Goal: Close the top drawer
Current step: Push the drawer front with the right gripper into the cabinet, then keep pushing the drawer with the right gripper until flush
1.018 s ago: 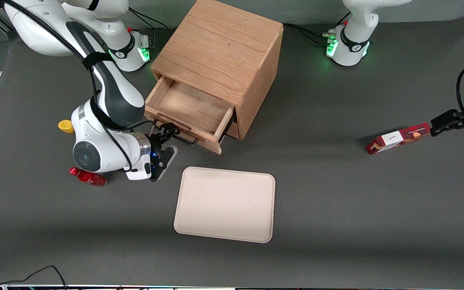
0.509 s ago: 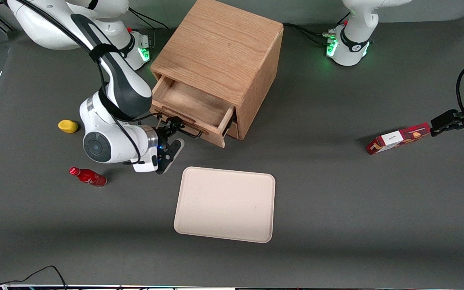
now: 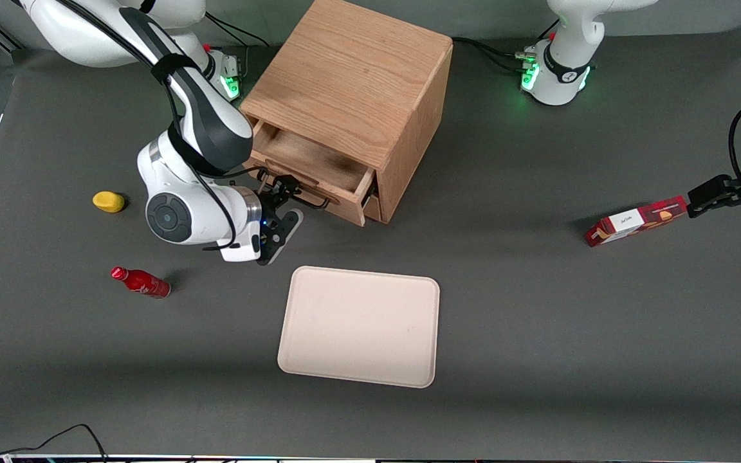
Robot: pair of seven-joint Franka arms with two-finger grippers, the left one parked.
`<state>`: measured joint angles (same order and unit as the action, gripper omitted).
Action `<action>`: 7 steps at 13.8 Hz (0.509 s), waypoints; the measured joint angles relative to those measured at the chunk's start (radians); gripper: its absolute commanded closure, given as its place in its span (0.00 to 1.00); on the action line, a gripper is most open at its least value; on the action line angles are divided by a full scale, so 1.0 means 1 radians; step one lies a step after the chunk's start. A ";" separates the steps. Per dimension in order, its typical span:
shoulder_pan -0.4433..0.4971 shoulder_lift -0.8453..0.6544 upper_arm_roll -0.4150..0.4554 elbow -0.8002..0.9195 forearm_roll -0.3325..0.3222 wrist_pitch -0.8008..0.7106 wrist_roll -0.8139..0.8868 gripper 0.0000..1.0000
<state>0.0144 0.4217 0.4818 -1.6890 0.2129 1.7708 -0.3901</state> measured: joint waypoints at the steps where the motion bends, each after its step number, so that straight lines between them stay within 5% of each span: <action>1: 0.000 -0.002 0.005 -0.004 0.000 0.000 0.006 0.00; 7: -0.001 -0.021 0.047 -0.035 -0.002 0.000 0.064 0.00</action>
<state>0.0132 0.4009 0.5285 -1.7244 0.2108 1.7709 -0.3262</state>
